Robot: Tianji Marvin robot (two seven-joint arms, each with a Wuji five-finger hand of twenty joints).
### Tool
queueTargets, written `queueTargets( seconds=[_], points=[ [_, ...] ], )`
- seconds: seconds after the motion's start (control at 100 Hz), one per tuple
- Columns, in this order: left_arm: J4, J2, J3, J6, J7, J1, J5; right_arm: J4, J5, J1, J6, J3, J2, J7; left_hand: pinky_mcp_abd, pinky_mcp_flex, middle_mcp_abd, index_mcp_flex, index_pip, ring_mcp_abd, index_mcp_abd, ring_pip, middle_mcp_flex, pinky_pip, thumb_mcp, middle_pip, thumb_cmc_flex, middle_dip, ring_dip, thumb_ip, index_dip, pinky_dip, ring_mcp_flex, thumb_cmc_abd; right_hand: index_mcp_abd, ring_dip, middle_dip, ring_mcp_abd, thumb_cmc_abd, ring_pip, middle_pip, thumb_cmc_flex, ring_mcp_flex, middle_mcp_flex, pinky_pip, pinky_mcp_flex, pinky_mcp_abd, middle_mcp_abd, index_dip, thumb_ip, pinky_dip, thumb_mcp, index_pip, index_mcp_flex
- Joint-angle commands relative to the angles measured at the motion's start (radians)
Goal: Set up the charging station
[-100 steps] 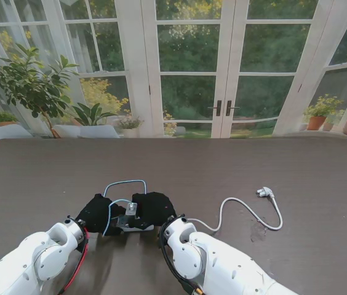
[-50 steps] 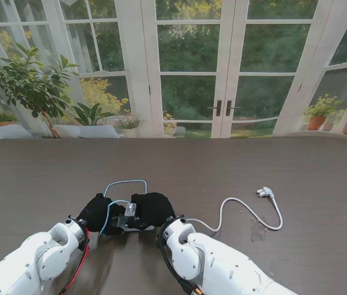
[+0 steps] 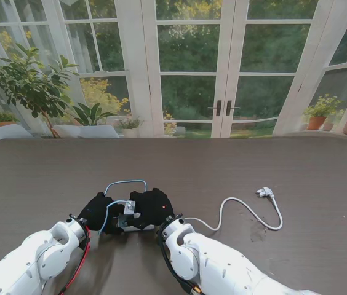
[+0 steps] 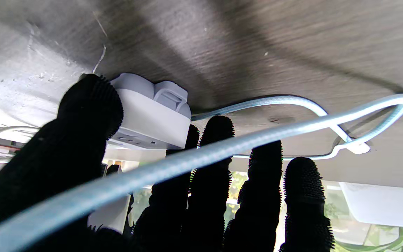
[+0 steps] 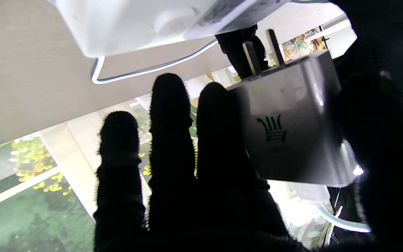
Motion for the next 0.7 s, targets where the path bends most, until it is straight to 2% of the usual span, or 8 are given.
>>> queueTargets(
  seconds=[0.0, 0.1, 0.19, 0.38, 0.69],
  points=[
    [0.018, -0.002, 0.009, -0.003, -0.026, 0.010, 0.010, 0.014, -0.002, 0.009, -0.010, -0.006, -0.011, 0.021, 0.029, -0.001, -0.010, 0.178, 0.253, -0.017, -0.151, 0.028, 0.025, 0.040, 0.075, 0.012, 0.171, 0.042, 0.020, -0.001, 0.009, -0.008, 0.020, 0.061, -0.508, -0.013, -0.022, -0.026, 0.099, 0.012, -0.045, 0.113, -0.006, -0.081, 0.030, -0.012, -0.019, -0.110, 0.035, 0.061, -0.012, 0.175, 0.233, 0.144],
    [0.020, -0.003, 0.010, -0.003, -0.027, 0.008, 0.006, 0.043, -0.005, 0.020, -0.019, -0.018, -0.021, 0.010, 0.028, 0.002, -0.012, 0.181, 0.261, -0.018, -0.149, 0.035, 0.033, 0.046, 0.075, 0.015, 0.172, 0.063, 0.024, 0.000, 0.006, -0.008, 0.025, 0.068, -0.501, -0.015, -0.025, -0.032, 0.072, 0.012, -0.046, 0.120, -0.007, -0.079, 0.028, -0.016, -0.022, -0.119, 0.026, 0.057, -0.015, 0.181, 0.230, 0.153],
    [0.021, -0.003, 0.010, -0.004, -0.028, 0.008, 0.004, 0.066, -0.013, 0.027, -0.019, -0.027, -0.031, -0.014, 0.025, -0.001, -0.009, 0.180, 0.265, -0.018, -0.144, 0.044, 0.038, 0.049, 0.070, 0.020, 0.171, 0.097, 0.030, 0.000, 0.000, -0.009, 0.026, 0.071, -0.491, -0.017, -0.028, -0.035, 0.008, 0.014, -0.047, 0.126, -0.006, -0.073, 0.030, -0.018, -0.029, -0.130, -0.010, 0.040, -0.020, 0.192, 0.215, 0.172],
    [0.020, -0.002, 0.009, -0.008, -0.032, 0.009, 0.003, 0.075, -0.025, 0.038, -0.012, -0.035, -0.029, -0.015, 0.026, 0.002, -0.010, 0.178, 0.267, -0.018, -0.139, 0.050, 0.050, 0.054, 0.063, 0.020, 0.169, 0.109, 0.034, -0.001, -0.004, -0.010, 0.031, 0.079, -0.493, -0.017, -0.027, -0.050, -0.065, 0.020, -0.055, 0.151, -0.001, -0.059, 0.035, -0.019, -0.038, -0.141, -0.041, 0.026, -0.025, 0.207, 0.204, 0.197],
    [0.016, -0.002, 0.003, -0.011, -0.036, 0.013, 0.003, 0.088, -0.024, 0.047, -0.016, -0.041, -0.023, 0.009, 0.027, 0.002, -0.005, 0.177, 0.267, -0.017, -0.133, 0.054, 0.056, 0.056, 0.052, 0.019, 0.164, 0.110, 0.036, -0.001, -0.008, -0.012, 0.035, 0.090, -0.490, -0.011, -0.019, -0.053, -0.056, 0.036, -0.058, 0.146, 0.005, -0.055, 0.044, -0.018, -0.046, -0.139, -0.048, 0.024, -0.028, 0.214, 0.206, 0.201]
  ],
)
